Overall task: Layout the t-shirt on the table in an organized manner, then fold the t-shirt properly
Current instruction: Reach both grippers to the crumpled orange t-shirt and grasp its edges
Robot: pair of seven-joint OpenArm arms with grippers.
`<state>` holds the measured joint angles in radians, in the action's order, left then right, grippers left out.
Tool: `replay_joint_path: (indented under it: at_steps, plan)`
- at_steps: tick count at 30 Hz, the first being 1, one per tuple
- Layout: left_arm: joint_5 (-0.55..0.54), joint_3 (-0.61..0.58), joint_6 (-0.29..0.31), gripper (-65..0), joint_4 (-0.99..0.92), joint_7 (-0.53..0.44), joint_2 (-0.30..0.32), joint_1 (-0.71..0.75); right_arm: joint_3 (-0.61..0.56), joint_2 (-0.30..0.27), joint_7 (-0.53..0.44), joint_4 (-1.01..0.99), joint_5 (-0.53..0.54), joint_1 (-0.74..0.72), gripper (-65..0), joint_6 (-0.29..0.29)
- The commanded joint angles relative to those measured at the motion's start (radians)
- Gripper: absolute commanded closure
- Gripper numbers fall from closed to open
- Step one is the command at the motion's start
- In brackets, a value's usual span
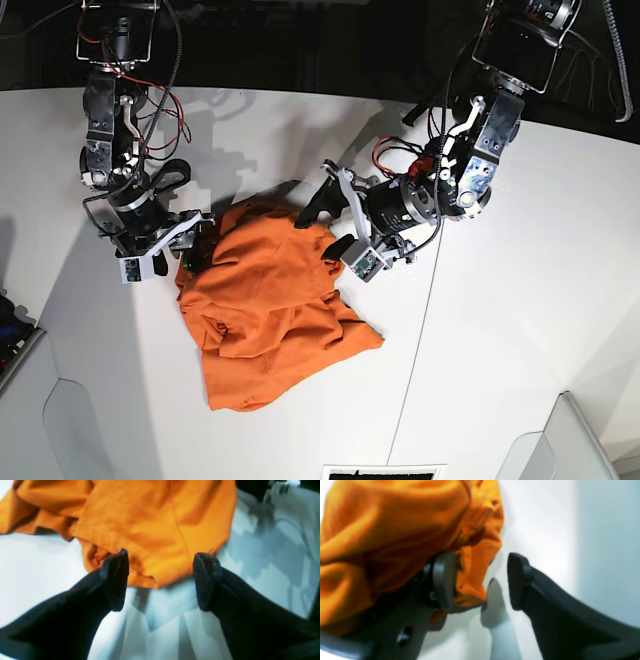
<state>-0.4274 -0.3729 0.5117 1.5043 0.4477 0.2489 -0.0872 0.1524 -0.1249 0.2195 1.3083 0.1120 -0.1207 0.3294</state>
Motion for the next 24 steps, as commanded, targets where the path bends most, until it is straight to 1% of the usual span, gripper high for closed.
replay_joint_path:
  at_steps: [1,2,3,4,5,7,9,12,14,17,20,23,24]
  plan:
    - [-0.010,0.004,0.004,-42.6,-0.009,-0.027,-0.012,-0.034,0.003,-0.005,-0.024,0.012,0.009,-0.023,-31.3,0.016]
    - [0.002,0.004,0.004,-42.5,-0.032,-0.034,-0.026,-0.044,0.003,-0.005,-0.024,0.012,0.009,-0.023,-28.4,0.016]
    - [0.014,0.004,0.004,-41.7,-0.056,-0.044,-0.039,-0.053,0.003,-0.005,-0.025,0.012,0.008,-0.023,-23.7,0.016]
    - [0.028,0.004,0.005,-37.6,-0.080,-0.057,-0.048,-0.061,0.003,-0.005,-0.025,0.012,0.008,-0.023,-17.7,0.016]
    - [0.045,0.004,0.005,-27.9,-0.101,-0.060,-0.053,-0.068,0.003,-0.005,-0.025,0.012,0.008,-0.023,-11.4,0.016]
    - [0.082,0.004,0.005,-0.8,-0.132,-0.059,-0.055,-0.077,0.003,-0.005,-0.034,0.013,0.008,-0.023,0.0,0.017]
    - [0.108,0.004,0.005,0.0,-0.142,-0.059,-0.047,-0.079,0.003,-0.007,-0.040,0.013,-0.002,-0.029,0.0,0.019]
    - [0.109,0.008,-0.005,0.0,-0.141,-0.059,-0.024,-0.089,0.008,-0.013,-0.040,0.019,-0.058,-0.050,0.0,0.076]
    - [0.103,0.010,-0.032,0.0,-0.138,-0.059,-0.002,-0.107,0.021,-0.013,-0.040,0.042,-0.079,-0.061,0.0,0.092]
    - [0.062,0.063,-0.045,0.0,-0.117,-0.053,0.034,-0.127,0.054,-0.013,-0.035,0.117,-0.078,-0.061,0.0,0.094]
    - [0.014,0.137,-0.043,0.0,-0.059,-0.013,0.079,-0.129,0.090,-0.013,-0.005,0.206,-0.076,-0.061,0.0,0.095]
    - [-0.037,0.172,-0.042,0.0,0.010,0.037,0.143,-0.128,0.121,-0.013,0.037,0.299,-0.032,-0.061,0.0,0.102]
    - [-0.052,0.177,-0.026,0.0,0.030,0.051,0.163,-0.128,0.133,-0.013,0.053,0.331,-0.012,-0.061,0.0,0.113]
